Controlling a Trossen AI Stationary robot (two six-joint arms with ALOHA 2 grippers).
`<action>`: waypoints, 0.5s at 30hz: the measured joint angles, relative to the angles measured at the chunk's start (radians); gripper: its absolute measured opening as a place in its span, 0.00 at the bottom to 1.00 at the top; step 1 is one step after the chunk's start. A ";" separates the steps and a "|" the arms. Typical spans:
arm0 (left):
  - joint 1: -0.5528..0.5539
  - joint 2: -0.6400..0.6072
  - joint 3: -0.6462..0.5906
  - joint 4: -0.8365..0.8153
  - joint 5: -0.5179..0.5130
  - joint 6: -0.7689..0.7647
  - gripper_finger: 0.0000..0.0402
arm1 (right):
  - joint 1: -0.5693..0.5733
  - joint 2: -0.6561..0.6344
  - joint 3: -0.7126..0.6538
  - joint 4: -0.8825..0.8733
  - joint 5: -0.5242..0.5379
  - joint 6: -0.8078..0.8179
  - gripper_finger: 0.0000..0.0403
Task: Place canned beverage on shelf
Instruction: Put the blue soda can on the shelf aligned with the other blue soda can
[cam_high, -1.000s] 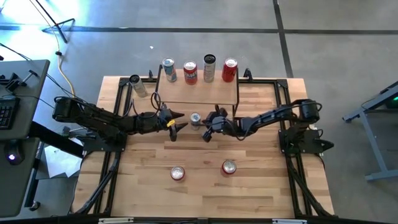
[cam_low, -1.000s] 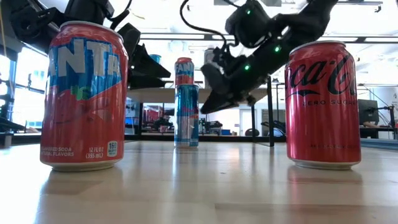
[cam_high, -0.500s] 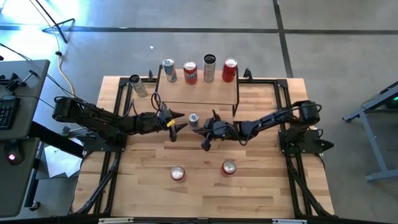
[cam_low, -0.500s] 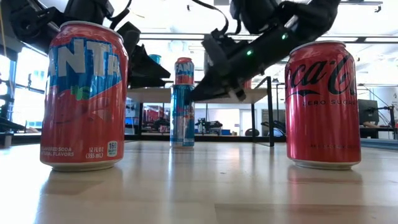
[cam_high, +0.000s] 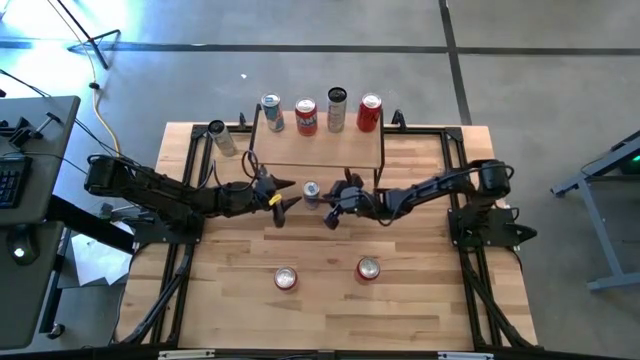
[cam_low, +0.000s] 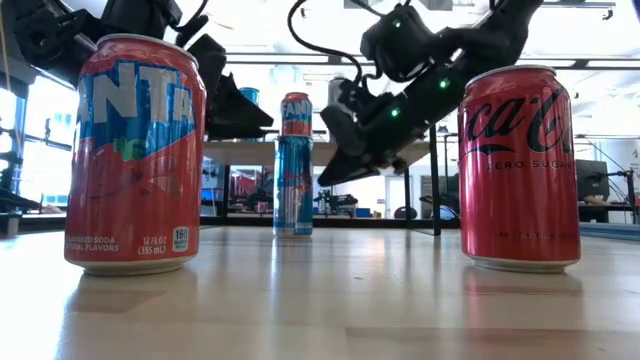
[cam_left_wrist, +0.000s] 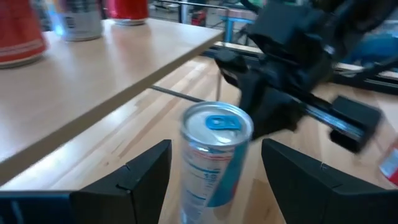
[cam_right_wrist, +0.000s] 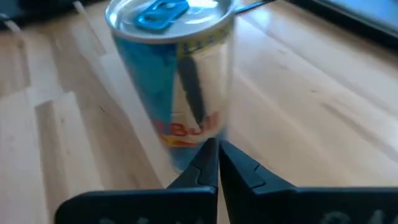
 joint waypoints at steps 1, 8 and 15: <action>-0.002 0.000 0.000 0.000 -0.011 -0.002 0.59 | 0.000 0.012 0.000 0.021 -0.021 0.011 0.00; -0.003 0.000 0.000 -0.003 -0.016 -0.008 0.61 | 0.031 0.047 0.000 0.189 -0.081 -0.011 0.00; -0.003 0.000 0.000 -0.010 0.008 -0.023 0.68 | 0.050 -0.018 0.000 0.049 0.003 -0.065 0.00</action>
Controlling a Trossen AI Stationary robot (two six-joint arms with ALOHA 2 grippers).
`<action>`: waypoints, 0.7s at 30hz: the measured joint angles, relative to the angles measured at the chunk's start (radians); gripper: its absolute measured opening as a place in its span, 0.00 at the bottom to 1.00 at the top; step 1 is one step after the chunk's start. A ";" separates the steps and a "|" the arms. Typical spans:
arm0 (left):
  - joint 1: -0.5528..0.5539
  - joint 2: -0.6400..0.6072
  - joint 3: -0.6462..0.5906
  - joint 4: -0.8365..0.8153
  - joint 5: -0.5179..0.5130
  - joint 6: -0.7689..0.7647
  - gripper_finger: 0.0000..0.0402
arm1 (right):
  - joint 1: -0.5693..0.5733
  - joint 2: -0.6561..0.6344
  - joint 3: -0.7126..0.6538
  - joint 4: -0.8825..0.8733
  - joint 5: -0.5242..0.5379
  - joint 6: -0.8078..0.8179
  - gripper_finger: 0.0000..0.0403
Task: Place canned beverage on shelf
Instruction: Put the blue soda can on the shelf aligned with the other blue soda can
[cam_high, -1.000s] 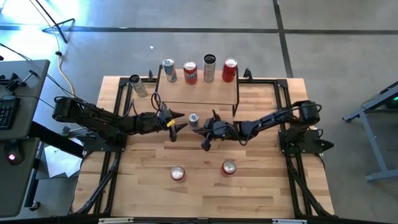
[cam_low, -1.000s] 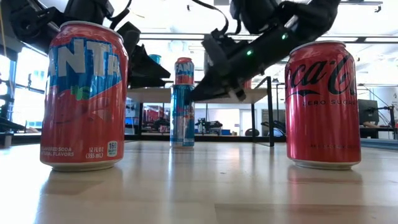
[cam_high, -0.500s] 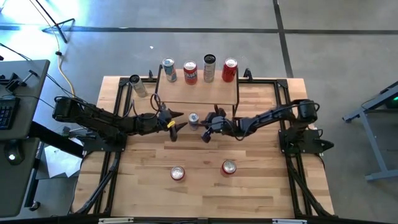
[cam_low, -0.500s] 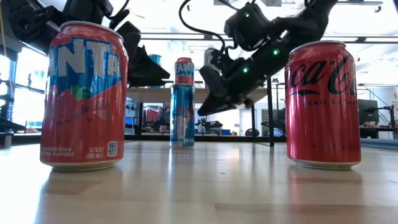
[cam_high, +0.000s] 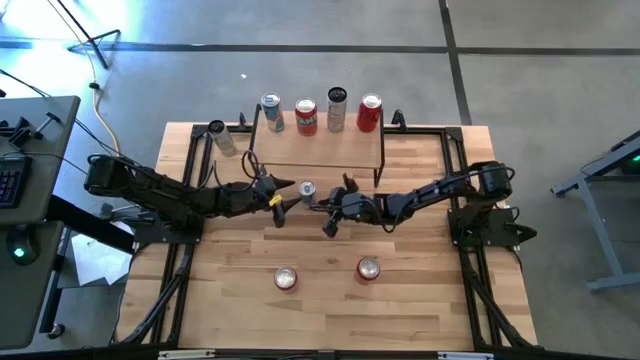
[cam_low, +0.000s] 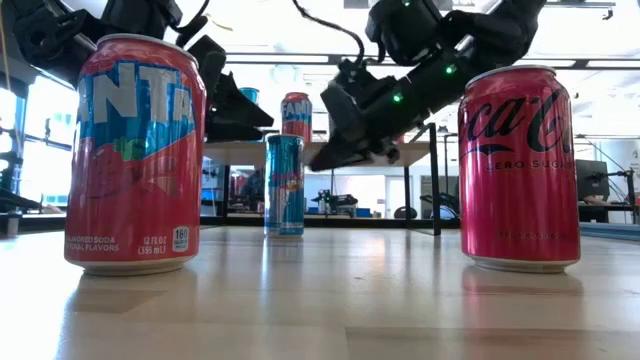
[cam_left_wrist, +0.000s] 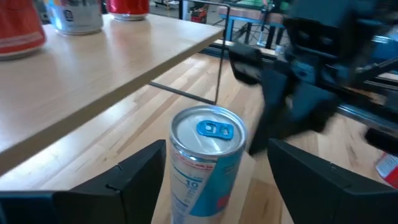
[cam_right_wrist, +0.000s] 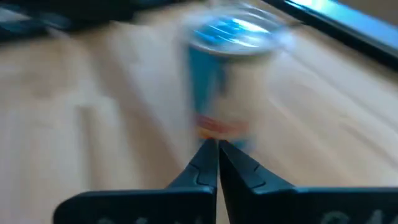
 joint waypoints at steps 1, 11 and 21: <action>0.000 0.000 0.000 -0.003 0.013 0.000 0.69 | -0.001 -0.013 0.000 -0.046 0.037 0.002 0.00; 0.022 0.086 0.044 0.019 -0.031 -0.005 0.73 | -0.030 -0.021 0.000 -0.049 0.012 0.006 0.00; 0.023 0.192 0.107 0.028 -0.014 0.001 0.74 | -0.030 -0.021 0.000 -0.042 0.009 0.005 0.00</action>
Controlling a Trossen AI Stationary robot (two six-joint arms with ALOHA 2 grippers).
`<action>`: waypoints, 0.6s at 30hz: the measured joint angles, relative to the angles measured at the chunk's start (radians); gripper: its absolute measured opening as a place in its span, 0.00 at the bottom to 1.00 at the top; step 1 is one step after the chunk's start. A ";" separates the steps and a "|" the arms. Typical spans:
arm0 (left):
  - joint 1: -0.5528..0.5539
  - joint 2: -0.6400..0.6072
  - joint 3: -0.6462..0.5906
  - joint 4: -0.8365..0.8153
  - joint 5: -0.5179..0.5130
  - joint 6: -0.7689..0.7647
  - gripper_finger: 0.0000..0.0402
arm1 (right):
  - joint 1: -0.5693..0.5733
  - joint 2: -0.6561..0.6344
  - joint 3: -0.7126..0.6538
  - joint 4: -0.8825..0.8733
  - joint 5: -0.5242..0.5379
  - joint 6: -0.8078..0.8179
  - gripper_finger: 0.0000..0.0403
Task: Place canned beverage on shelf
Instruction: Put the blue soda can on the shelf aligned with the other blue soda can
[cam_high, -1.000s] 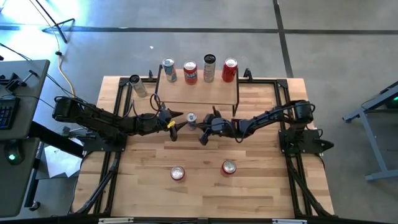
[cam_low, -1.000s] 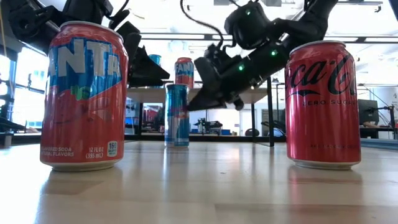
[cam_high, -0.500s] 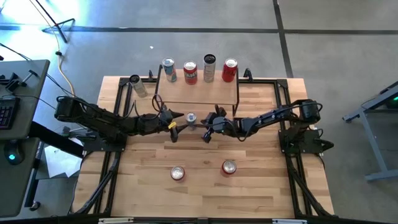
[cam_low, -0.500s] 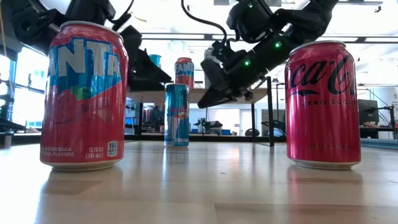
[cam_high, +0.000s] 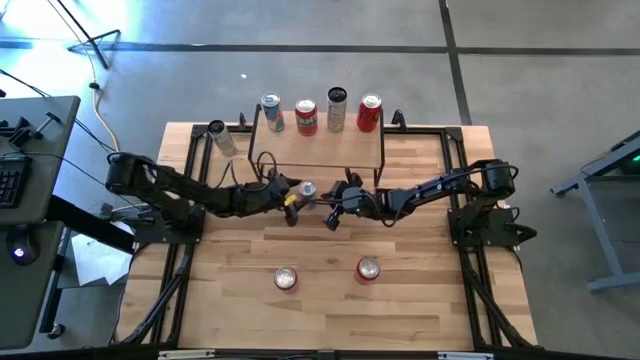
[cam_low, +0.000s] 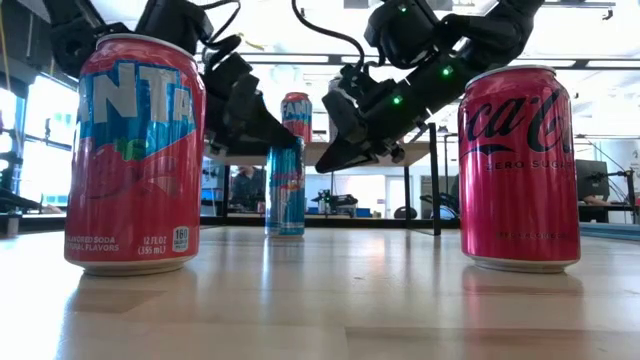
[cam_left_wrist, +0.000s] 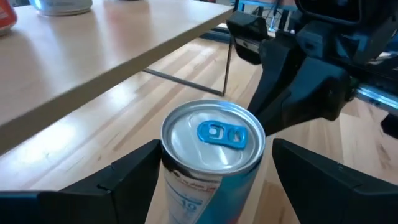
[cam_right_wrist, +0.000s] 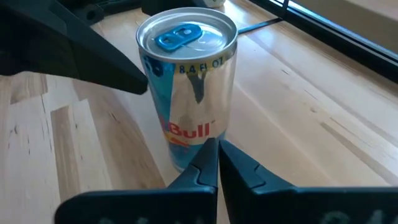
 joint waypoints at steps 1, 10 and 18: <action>0.000 0.010 0.005 0.007 0.000 0.003 0.74 | 0.000 0.000 0.000 0.000 0.000 0.000 0.00; 0.011 0.033 0.035 0.011 0.001 0.000 0.69 | 0.000 0.000 0.000 0.000 0.000 0.000 0.00; 0.026 0.032 0.035 0.013 0.028 0.055 0.54 | 0.000 0.000 0.000 -0.002 -0.006 0.000 0.00</action>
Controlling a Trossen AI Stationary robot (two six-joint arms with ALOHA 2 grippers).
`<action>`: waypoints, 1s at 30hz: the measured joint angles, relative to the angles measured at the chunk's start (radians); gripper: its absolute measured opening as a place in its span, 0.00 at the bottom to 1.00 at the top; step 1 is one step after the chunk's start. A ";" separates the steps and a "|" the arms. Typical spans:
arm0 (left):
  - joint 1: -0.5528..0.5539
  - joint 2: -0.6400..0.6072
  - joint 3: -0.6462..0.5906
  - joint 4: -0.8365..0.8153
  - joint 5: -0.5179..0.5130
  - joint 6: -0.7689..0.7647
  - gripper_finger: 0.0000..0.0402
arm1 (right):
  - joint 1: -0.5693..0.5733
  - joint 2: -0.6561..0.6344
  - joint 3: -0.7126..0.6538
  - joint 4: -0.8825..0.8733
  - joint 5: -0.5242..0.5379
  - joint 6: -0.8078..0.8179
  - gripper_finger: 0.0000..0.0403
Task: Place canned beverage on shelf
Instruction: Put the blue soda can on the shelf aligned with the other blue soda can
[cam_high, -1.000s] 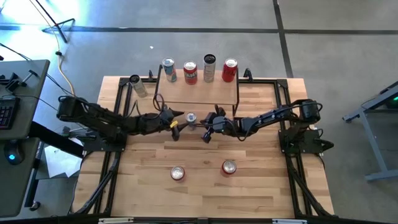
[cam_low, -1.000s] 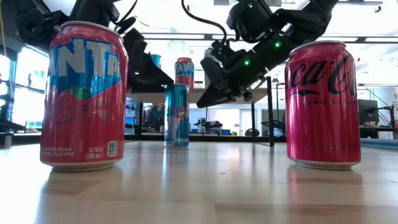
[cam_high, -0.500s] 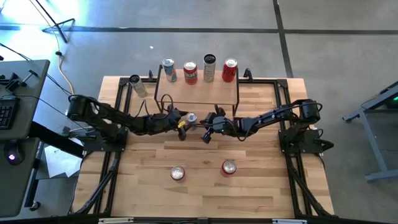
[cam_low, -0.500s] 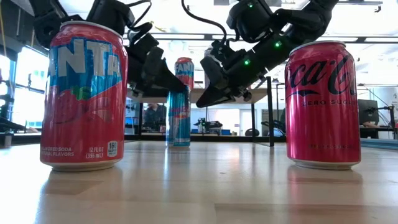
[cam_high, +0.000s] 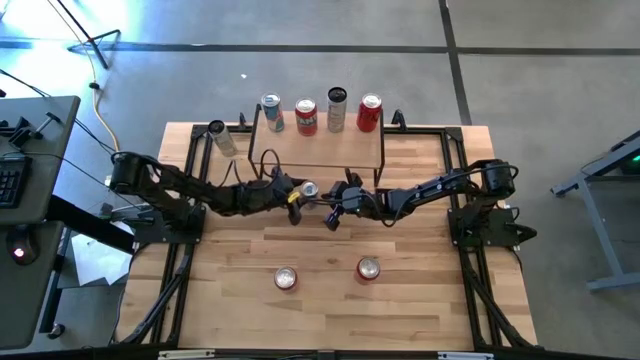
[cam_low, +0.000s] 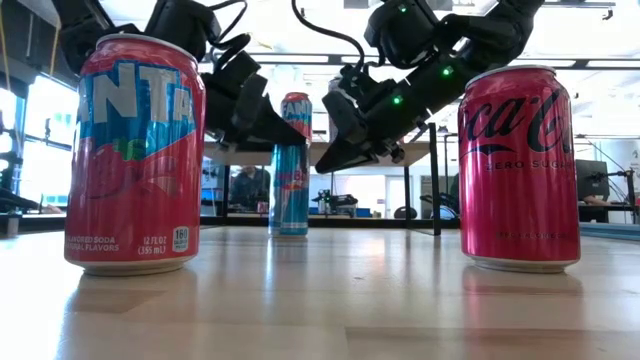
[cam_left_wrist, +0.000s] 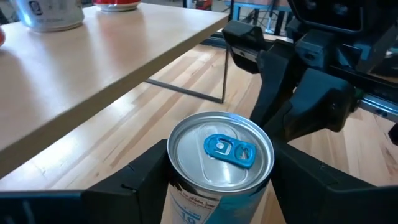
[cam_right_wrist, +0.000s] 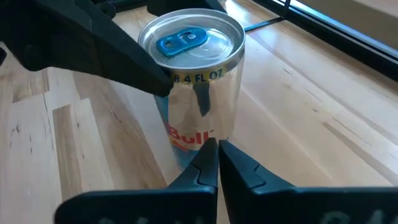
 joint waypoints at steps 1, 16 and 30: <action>0.005 -0.005 0.000 -0.004 0.009 0.014 0.54 | 0.000 0.000 0.000 -0.003 0.000 0.000 0.00; 0.170 -0.467 0.054 -0.496 0.346 0.171 0.54 | 0.026 0.000 0.000 -0.046 -0.002 -0.019 0.00; 0.418 -0.660 0.328 -0.922 0.455 0.386 0.54 | 0.026 0.000 0.000 -0.043 -0.010 -0.016 0.00</action>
